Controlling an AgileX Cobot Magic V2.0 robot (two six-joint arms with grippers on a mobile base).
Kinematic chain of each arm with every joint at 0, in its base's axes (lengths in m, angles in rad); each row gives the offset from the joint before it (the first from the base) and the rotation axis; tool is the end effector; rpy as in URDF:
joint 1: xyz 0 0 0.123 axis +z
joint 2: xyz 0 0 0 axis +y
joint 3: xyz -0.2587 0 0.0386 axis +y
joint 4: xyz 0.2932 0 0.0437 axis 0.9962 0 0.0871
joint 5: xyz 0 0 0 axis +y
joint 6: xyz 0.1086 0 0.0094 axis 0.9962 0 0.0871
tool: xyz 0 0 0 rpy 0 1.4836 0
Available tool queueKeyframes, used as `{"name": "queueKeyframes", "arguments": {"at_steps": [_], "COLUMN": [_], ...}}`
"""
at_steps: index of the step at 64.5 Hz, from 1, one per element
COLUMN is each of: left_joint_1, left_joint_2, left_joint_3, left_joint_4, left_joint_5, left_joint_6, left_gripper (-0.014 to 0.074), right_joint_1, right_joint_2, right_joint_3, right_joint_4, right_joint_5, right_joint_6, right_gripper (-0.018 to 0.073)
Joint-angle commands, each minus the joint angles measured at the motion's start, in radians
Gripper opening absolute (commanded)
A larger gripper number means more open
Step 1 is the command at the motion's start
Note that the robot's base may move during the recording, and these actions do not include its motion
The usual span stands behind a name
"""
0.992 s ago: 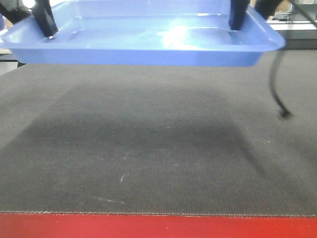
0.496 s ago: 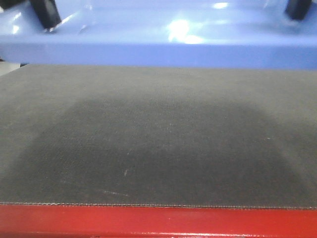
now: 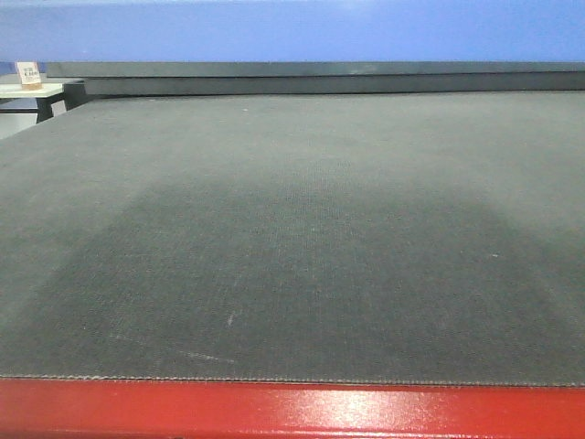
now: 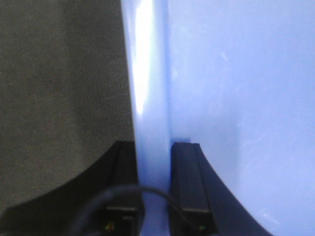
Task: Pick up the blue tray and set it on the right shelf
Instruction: 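Lift the blue tray off the table with both grippers, then hold the tray raised with both grippers while the base turns away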
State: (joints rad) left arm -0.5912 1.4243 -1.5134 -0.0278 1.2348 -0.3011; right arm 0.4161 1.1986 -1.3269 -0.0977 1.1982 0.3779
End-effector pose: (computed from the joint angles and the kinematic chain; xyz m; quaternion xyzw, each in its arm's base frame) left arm 0.2823 -0.1929 0.3592 0.1387 0.9573 -0.1218 0.2226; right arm 0.2669 0.1071 0.3686 -0.0221 0.9557 0.0670 0.2858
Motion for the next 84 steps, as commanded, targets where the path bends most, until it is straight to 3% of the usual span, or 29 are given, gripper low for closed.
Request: {"name": "queueKeyframes", "arguments": {"at_steps": [1, 84], "left_joint_1": [-0.009, -0.009], "left_joint_2": [-0.036, -0.026], "left_joint_3": [-0.024, -0.024], "left_joint_4": [0.022, 0.022], "left_joint_5": [0.104, 0.102], "left_joint_6": [0.014, 0.014], "left_gripper": [-0.0049, -0.0049], "right_joint_1": [0.004, 0.004], "right_joint_2": [-0.027, -0.021], "right_joint_3": [-0.025, -0.025], "right_joint_4": [-0.033, -0.033], "right_joint_5": [-0.037, -0.039], "right_joint_6": [-0.035, -0.035], "right_gripper": [0.0055, 0.0055]}}
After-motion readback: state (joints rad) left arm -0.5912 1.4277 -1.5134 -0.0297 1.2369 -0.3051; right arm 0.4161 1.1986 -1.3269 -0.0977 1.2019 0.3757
